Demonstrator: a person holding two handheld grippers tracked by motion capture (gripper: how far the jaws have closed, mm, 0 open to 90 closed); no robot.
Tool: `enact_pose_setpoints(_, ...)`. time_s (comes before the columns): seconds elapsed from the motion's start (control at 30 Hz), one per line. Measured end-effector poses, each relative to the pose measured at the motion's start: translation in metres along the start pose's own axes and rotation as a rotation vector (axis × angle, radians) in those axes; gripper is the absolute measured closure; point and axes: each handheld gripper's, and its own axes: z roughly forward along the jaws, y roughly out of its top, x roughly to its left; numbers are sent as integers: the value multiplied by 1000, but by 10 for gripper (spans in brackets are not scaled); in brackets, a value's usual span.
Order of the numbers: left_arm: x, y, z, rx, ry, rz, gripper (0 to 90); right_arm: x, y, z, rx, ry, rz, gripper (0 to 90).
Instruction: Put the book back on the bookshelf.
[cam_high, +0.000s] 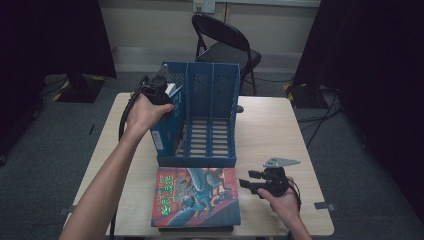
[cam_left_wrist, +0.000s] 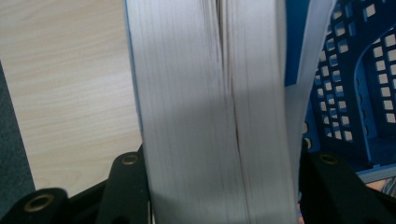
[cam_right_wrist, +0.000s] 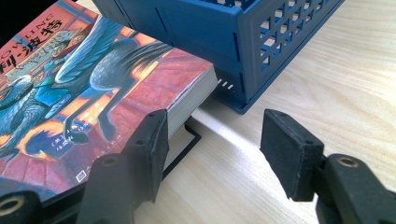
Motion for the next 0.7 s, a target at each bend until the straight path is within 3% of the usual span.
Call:
enact_pose_setpoints(0.2, 3, 2, 7, 27, -28, 13, 495, 1, 1, -1, -3, 4, -2, 423)
enact_pose_setpoints(0.37, 3, 3, 6, 33, -39, 33, 581, -1, 0, 0, 3, 1, -1, 423)
enact_pose_setpoints(0.6, -1, 6, 4, 56, -48, 43, 609, -1, 0, 0, 4, -2, 4, 421)
enact_pose_setpoints(0.7, 3, 6, 3, 50, -70, 19, 611, -2, 0, 0, 2, -6, 6, 414)
